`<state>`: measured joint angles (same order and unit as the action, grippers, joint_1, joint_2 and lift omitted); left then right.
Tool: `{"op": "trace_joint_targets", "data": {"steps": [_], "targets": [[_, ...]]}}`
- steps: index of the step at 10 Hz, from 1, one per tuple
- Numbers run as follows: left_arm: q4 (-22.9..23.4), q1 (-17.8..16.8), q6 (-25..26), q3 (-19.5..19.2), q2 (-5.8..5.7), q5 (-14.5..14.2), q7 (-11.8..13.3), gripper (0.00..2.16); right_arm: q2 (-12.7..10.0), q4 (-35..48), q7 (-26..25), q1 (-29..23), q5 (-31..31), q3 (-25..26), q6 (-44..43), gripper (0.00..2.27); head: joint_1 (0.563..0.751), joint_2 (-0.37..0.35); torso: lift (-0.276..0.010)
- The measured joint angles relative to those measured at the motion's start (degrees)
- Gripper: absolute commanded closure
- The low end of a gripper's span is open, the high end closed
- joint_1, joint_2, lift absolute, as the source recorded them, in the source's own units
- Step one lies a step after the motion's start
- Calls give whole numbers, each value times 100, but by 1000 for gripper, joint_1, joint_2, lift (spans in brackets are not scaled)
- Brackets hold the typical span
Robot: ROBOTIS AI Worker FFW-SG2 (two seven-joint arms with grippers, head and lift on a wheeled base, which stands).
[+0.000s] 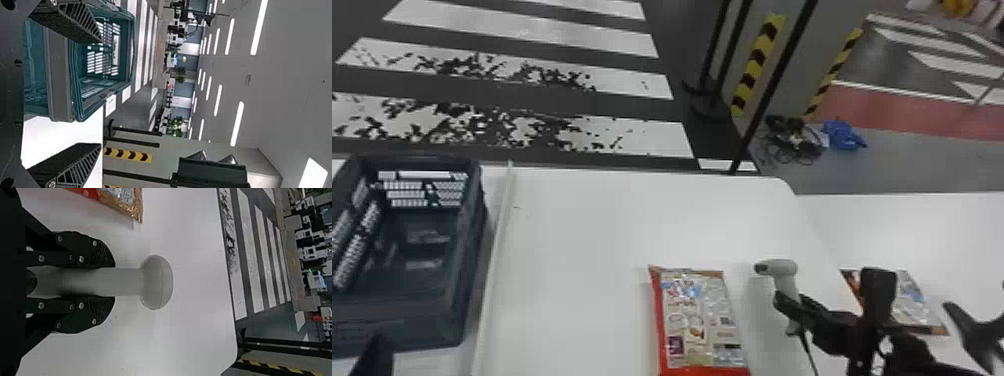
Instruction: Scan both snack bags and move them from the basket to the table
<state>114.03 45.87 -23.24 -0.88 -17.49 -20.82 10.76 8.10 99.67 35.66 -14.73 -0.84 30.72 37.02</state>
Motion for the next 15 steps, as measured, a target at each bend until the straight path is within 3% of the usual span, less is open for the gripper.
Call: {"op": "trace_joint_targets", "data": {"steps": [2,4,5,6,7,10,15], "targets": [[3,-25,3,27,0,13,-13,53,84,-307,-20,85,113,-109,-195,2219,695,-311,-98],[5,-63,16,67,1,32,-35,53,90,-350,-143,94,162,-176,-249,1507,695,-314,-98],[12,-77,17,78,6,38,-47,53,88,-342,-164,88,163,-186,-229,768,695,-315,-98],[19,-84,18,80,8,42,-49,53,82,-327,-167,63,162,-192,-208,360,695,-315,-98],[29,-97,42,85,13,43,-58,53,76,-284,-165,20,151,-198,-196,100,695,-314,-98],[34,-144,155,101,26,44,-83,53,-5,352,-292,-358,-187,-96,140,60,695,-316,-98],[-48,-185,192,115,32,36,-83,53,-394,2186,-288,-1366,-1118,132,1826,66,695,-259,-98]]}}
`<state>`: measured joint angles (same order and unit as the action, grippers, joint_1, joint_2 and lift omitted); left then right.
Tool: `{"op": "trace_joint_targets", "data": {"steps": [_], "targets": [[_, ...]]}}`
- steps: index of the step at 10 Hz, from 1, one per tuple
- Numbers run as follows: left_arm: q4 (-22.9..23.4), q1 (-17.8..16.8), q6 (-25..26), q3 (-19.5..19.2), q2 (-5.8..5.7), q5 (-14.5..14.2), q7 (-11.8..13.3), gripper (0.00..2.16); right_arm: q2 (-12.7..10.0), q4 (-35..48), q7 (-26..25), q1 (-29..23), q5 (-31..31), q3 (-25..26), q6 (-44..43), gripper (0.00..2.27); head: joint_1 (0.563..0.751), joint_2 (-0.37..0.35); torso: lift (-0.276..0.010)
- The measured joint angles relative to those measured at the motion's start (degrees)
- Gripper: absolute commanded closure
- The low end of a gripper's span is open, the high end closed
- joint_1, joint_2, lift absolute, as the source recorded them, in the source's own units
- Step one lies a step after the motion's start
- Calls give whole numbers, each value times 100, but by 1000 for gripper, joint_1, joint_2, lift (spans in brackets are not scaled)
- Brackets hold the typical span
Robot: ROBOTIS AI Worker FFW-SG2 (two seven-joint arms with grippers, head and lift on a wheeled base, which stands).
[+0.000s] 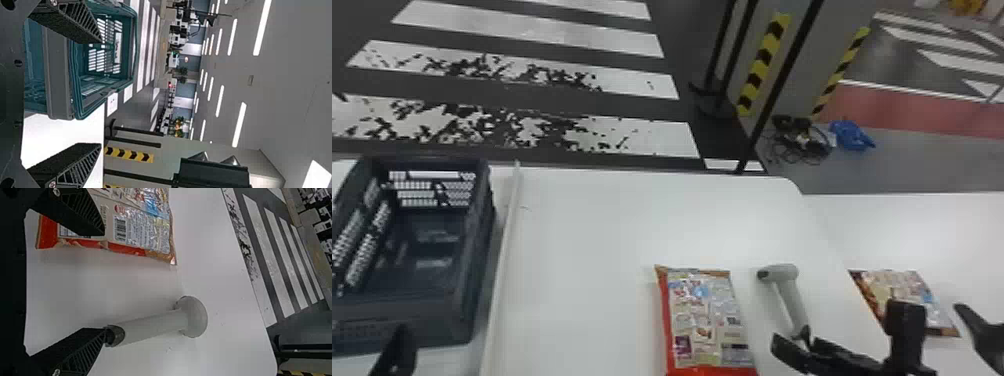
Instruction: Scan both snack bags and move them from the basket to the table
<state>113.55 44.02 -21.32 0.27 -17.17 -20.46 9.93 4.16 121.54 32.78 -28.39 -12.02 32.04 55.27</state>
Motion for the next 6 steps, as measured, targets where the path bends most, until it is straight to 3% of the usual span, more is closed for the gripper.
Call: {"op": "trace_joint_targets", "data": {"steps": [3,6], "targets": [[-47,-34,15,-1,-3,-17,8,53,-95,118,2,-42,-155,-134,512,66,695,-214,-98],[-52,-43,7,-17,-12,-19,9,53,-75,-331,118,511,-27,-306,409,66,695,-176,-98]]}}
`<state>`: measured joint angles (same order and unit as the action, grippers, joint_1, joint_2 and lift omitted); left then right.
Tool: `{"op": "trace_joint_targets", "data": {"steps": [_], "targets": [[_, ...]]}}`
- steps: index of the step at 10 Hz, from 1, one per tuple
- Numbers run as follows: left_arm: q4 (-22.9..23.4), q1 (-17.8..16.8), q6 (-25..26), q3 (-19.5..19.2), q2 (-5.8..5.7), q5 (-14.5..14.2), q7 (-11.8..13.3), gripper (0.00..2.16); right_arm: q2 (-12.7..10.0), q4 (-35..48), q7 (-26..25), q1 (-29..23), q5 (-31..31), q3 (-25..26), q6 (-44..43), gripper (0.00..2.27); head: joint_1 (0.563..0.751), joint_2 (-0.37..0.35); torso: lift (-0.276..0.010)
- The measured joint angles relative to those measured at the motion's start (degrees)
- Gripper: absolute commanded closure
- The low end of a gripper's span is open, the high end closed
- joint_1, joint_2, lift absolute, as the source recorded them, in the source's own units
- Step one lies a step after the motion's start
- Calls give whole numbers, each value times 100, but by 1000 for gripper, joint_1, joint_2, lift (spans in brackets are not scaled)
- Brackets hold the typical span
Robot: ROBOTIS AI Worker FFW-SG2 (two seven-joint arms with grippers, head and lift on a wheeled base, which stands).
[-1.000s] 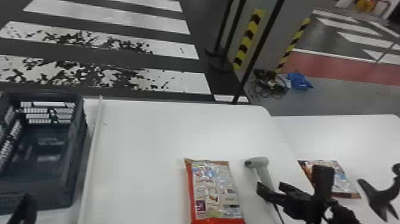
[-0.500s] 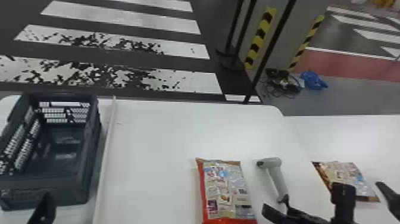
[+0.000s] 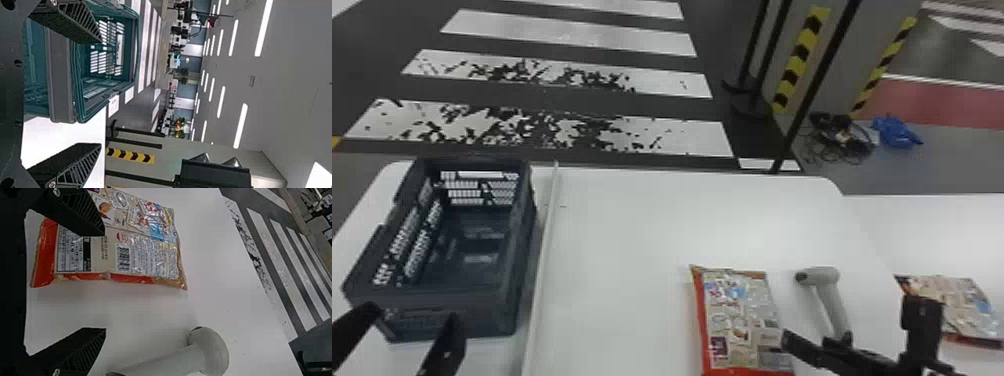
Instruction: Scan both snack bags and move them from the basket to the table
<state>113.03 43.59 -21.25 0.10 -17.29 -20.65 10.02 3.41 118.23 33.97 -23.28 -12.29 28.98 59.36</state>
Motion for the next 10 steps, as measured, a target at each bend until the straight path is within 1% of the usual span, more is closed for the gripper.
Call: {"op": "trace_joint_targets", "data": {"steps": [3,4,5,8,9,10], "targets": [[0,0,-4,-34,-2,0,0,53,67,-826,345,669,82,-71,-227,53,695,-151,-98],[0,0,-5,-39,2,0,0,53,96,-1059,370,834,76,-71,-220,49,695,-148,-98],[0,0,-4,-43,5,1,-2,53,130,-1198,402,915,49,-73,-164,63,695,-146,-98],[-9,-30,57,-27,7,20,-9,53,147,-1369,658,1042,-89,-77,420,103,695,-118,-98],[-9,-40,74,-17,7,21,-9,53,153,-1393,726,1061,-101,-106,506,552,695,-109,-98],[-9,-46,82,-12,7,21,-9,53,198,-1470,815,1122,-51,-150,577,2094,695,-104,-98]]}}
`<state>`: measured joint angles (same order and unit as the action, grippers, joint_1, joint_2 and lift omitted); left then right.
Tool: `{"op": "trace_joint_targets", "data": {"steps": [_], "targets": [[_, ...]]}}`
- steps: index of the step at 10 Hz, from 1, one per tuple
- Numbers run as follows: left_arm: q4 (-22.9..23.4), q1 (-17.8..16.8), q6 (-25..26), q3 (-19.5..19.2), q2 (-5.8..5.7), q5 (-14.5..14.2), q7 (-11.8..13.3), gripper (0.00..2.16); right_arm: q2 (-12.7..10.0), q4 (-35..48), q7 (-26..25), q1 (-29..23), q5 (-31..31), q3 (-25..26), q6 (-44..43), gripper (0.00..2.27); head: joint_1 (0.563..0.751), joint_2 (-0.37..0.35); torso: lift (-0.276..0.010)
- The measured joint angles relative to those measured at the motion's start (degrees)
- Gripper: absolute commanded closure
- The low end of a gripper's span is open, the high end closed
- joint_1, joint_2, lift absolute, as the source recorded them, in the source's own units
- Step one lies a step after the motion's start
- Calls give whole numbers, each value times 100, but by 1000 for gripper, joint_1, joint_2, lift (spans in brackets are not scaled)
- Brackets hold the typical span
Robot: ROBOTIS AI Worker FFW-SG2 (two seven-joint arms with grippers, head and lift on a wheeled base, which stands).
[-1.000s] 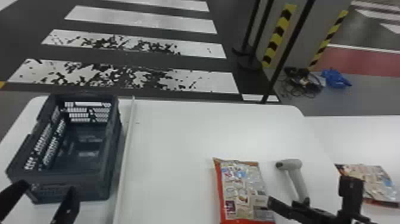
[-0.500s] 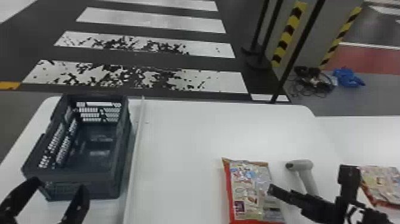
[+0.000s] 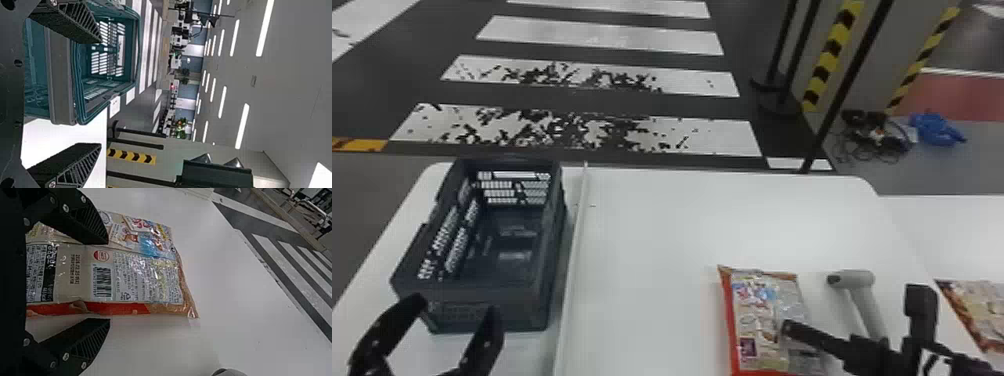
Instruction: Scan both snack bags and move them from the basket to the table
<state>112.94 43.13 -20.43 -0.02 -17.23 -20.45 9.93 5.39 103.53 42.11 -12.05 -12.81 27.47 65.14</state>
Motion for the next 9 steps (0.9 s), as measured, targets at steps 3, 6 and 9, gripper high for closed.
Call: {"op": "trace_joint_targets", "data": {"steps": [3,6,9], "targets": [[-4,-49,49,11,0,-3,0,53,110,-74,131,87,210,-110,69,2250,695,-107,-98],[-81,-104,62,37,0,-4,4,53,106,-51,179,-43,185,-56,-195,2250,695,-117,-98],[-145,-113,49,51,0,-12,18,53,74,190,175,-175,-106,125,36,2250,695,-118,-98]]}}
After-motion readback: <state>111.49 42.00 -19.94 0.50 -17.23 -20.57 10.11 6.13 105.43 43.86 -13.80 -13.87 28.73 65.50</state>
